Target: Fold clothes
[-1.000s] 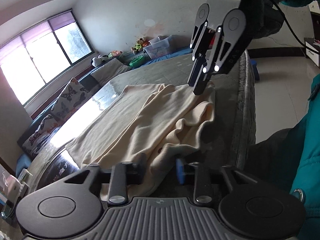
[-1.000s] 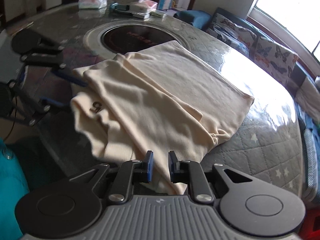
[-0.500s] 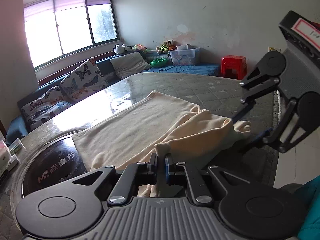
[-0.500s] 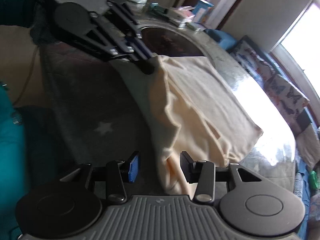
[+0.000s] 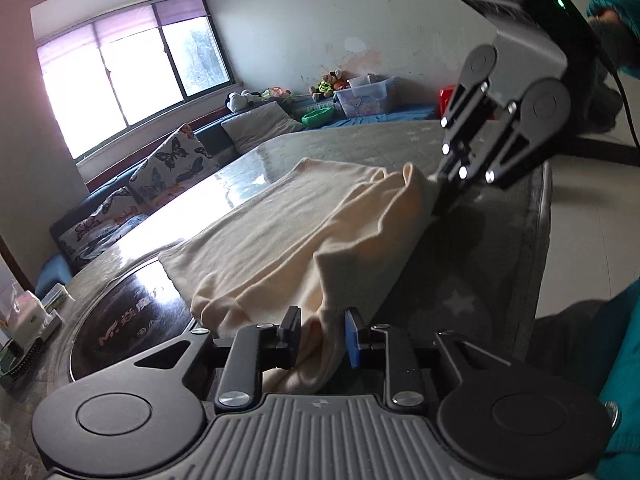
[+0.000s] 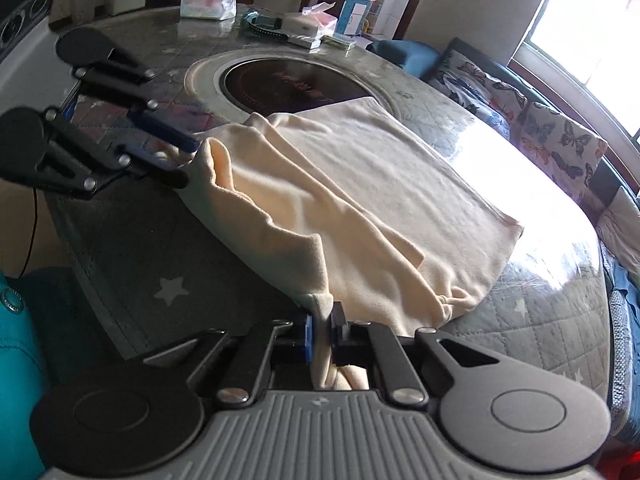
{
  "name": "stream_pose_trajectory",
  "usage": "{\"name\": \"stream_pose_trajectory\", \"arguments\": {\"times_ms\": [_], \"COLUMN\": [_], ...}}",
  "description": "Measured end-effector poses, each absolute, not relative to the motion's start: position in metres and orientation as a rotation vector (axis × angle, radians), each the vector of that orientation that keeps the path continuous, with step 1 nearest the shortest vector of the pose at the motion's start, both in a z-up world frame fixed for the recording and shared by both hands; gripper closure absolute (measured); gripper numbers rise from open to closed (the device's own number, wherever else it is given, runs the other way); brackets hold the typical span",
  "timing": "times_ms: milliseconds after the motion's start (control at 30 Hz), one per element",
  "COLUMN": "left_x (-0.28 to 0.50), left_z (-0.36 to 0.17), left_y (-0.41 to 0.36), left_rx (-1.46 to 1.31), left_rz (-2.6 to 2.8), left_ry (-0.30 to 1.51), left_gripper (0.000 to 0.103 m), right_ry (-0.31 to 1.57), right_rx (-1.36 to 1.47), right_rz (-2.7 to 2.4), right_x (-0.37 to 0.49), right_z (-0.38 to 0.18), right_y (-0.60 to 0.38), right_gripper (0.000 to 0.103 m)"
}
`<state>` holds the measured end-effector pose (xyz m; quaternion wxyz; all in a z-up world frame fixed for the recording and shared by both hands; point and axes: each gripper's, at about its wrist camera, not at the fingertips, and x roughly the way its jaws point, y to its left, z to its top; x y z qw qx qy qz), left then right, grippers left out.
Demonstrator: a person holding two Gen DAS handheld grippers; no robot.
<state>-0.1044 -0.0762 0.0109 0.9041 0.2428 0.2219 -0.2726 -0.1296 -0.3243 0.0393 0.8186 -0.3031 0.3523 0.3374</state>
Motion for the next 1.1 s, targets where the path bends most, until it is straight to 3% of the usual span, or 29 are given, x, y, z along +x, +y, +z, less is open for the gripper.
{"name": "stream_pose_trajectory", "arguments": {"times_ms": [433, 467, 500, 567, 1100], "left_x": [-0.119, -0.117, -0.115, -0.112, -0.162], "left_z": [-0.006, -0.006, -0.006, -0.004, 0.064], "left_y": [-0.077, -0.077, -0.076, -0.075, -0.052], "left_rx": [0.623, 0.611, 0.597, 0.568, 0.401], "left_rz": [-0.572, -0.569, -0.564, -0.550, -0.526], "left_ry": [0.428, 0.435, 0.444, 0.447, 0.386], "left_gripper": [0.080, 0.083, 0.096, 0.098, 0.099], "right_ry": [0.718, 0.712, 0.706, 0.696, 0.660], "right_rx": [-0.619, -0.621, -0.624, -0.621, -0.614], "right_rz": [0.673, 0.671, 0.669, 0.664, 0.766], "right_x": [-0.134, -0.135, -0.135, -0.136, -0.187], "right_z": [0.041, 0.041, 0.040, 0.040, 0.085], "right_y": [-0.325, -0.325, -0.324, -0.324, -0.340], "right_gripper": [0.098, 0.098, 0.098, 0.099, 0.099]}}
